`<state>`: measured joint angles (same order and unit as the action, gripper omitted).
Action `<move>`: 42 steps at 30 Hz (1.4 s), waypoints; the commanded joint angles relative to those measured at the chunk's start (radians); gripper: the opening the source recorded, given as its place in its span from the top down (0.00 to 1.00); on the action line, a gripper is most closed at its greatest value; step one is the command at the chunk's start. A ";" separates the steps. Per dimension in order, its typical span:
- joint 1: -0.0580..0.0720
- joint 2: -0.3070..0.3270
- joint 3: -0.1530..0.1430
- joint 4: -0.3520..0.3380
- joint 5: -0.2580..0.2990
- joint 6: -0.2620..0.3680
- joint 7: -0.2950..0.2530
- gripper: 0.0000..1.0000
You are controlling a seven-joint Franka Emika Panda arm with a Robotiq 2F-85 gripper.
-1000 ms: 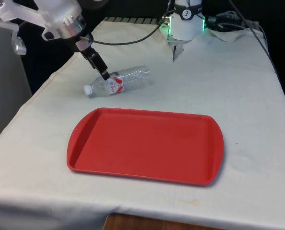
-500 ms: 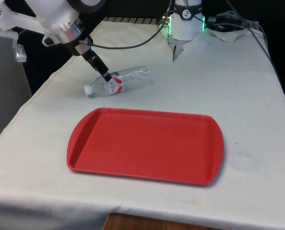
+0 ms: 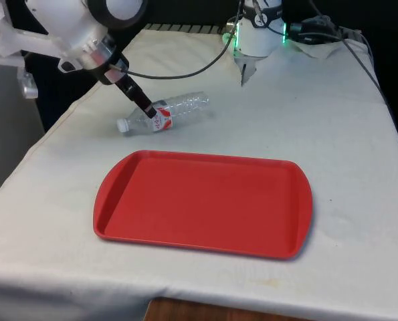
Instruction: Place the bottle upright on the tray.
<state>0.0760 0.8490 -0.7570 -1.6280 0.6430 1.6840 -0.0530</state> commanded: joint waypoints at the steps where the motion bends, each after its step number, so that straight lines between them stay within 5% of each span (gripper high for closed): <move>1: -0.007 0.010 0.003 0.015 -0.002 -0.021 0.009 0.00; 7: -0.014 0.034 0.004 0.039 0.003 -0.052 0.015 0.00; 8: -0.002 0.028 -0.003 0.027 0.002 -0.034 0.012 0.00; 9: -0.017 0.041 0.004 0.046 0.007 -0.064 0.015 0.00; 15: -0.026 0.064 0.002 0.073 0.021 -0.097 0.013 0.00; 16: -0.013 0.055 -0.005 0.057 0.019 -0.074 0.011 0.00; 17: -0.028 0.072 -0.001 0.082 0.026 -0.105 0.011 0.00; 24: -0.031 0.091 -0.008 0.101 0.041 -0.123 0.000 0.00; 25: -0.021 0.084 -0.015 0.088 0.039 -0.108 0.000 0.00; 26: -0.032 0.093 -0.007 0.102 0.043 -0.124 -0.001 0.00; 33: -0.048 0.120 -0.008 0.134 0.058 -0.150 -0.013 0.00; 34: -0.033 0.113 -0.017 0.115 0.061 -0.126 -0.014 0.00; 35: -0.050 0.125 -0.010 0.141 0.062 -0.156 -0.014 0.00; 42: -0.061 0.165 -0.030 0.203 0.087 -0.199 -0.018 0.00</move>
<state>0.0270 1.0090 -0.7960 -1.4400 0.7320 1.5030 -0.0740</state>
